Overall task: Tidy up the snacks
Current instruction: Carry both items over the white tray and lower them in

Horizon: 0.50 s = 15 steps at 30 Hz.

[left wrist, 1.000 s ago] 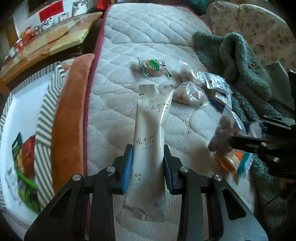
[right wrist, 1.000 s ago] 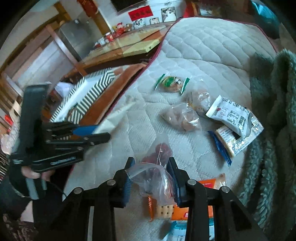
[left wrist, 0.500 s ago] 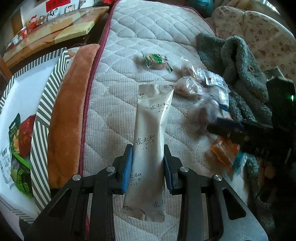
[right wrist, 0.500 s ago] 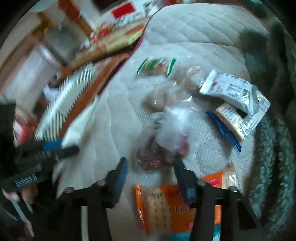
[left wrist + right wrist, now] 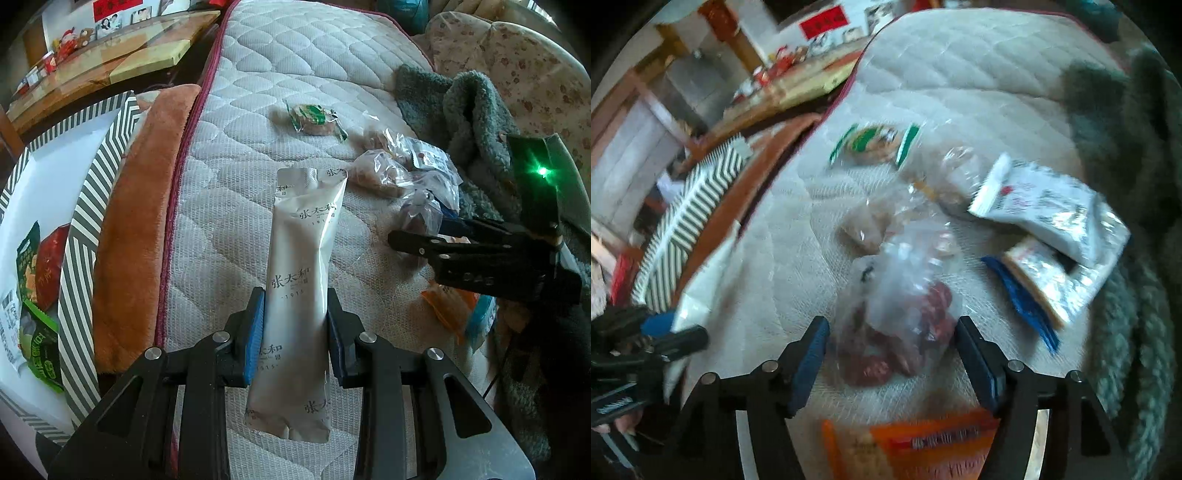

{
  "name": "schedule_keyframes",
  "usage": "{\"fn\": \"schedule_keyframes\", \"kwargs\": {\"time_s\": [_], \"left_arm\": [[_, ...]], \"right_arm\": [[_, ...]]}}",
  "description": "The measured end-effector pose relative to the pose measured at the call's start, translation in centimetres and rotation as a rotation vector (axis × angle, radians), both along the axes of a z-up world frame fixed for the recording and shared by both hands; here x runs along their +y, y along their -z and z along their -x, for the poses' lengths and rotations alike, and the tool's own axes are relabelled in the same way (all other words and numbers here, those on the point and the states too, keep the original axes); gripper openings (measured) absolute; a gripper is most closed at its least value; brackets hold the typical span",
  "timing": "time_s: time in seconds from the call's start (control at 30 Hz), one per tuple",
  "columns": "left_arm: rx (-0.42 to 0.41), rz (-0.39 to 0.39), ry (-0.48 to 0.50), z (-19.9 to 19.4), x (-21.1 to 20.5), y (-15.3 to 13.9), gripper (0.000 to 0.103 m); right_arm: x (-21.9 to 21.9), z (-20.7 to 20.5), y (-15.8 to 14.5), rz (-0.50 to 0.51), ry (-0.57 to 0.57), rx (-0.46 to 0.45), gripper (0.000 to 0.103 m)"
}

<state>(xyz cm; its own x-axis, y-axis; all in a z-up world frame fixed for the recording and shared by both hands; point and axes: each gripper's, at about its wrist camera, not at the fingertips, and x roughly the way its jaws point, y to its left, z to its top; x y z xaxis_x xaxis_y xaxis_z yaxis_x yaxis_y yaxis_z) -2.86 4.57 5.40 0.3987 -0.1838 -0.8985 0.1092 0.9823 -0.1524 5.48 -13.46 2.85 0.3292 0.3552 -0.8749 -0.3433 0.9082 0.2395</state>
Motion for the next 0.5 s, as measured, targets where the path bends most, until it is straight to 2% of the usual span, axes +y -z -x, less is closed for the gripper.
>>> {"fn": "schedule_keyframes", "kwargs": {"time_s": [0.03, 0.1, 0.33, 0.5], "left_arm": [[-0.002, 0.001, -0.003, 0.0, 0.0, -0.1, 0.03], [-0.01, 0.002, -0.014, 0.2, 0.2, -0.5, 0.03], [-0.078, -0.024, -0.06, 1.1, 1.1, -3.4, 0.03], [-0.116, -0.051, -0.105, 1.9, 2.3, -5.1, 0.03]], "right_arm": [[-0.1, 0.1, -0.2, -0.002, -0.011, -0.005, 0.051], [-0.8, 0.4, -0.7, -0.068, -0.01, 0.018, 0.045], [-0.5, 3.2, -4.3, -0.125, -0.045, -0.037, 0.044], [1.7, 4.4, -6.9, -0.145, -0.098, -0.068, 0.044]]}}
